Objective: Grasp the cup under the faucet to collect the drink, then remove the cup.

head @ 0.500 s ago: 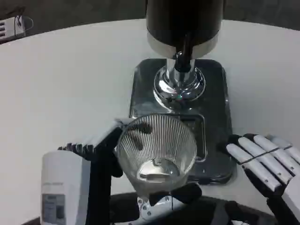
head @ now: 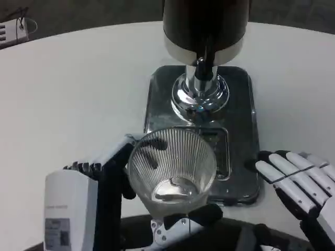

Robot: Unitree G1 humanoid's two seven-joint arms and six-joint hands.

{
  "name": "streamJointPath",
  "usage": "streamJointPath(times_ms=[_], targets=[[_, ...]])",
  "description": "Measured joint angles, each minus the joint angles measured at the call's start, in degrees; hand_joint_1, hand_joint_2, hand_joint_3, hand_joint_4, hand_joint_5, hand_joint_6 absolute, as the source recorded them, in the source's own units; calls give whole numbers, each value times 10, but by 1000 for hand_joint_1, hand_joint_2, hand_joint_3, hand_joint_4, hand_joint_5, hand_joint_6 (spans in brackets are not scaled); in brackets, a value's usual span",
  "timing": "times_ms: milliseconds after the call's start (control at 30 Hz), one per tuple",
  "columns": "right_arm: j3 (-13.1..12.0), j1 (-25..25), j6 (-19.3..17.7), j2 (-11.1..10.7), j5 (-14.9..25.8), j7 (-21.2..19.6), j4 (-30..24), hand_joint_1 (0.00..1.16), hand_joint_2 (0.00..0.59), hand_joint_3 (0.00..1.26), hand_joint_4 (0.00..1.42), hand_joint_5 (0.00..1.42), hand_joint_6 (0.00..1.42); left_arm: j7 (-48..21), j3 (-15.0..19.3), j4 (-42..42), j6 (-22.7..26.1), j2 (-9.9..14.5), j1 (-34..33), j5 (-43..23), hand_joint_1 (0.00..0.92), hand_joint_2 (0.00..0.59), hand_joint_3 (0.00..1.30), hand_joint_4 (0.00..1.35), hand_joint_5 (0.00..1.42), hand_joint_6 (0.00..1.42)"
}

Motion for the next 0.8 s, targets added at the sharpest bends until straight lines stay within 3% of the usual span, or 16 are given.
streamJointPath(times_ms=[333,600,800], targets=[[0,2,2,0,2,4,-2,273,494,177,142,169,212,1,21,29,-1,1,-25,-10,742,15,1039,1098,1128,1225],[-14,18,7,0,2,5,-17,273,494,177,142,169,214,10,55,151,0,15,-131,-13,742,15,1032,1098,1128,1230],[-23,25,11,0,5,5,-18,273,494,177,146,170,214,26,55,232,2,22,-201,-12,742,19,1032,1098,1128,1227]])
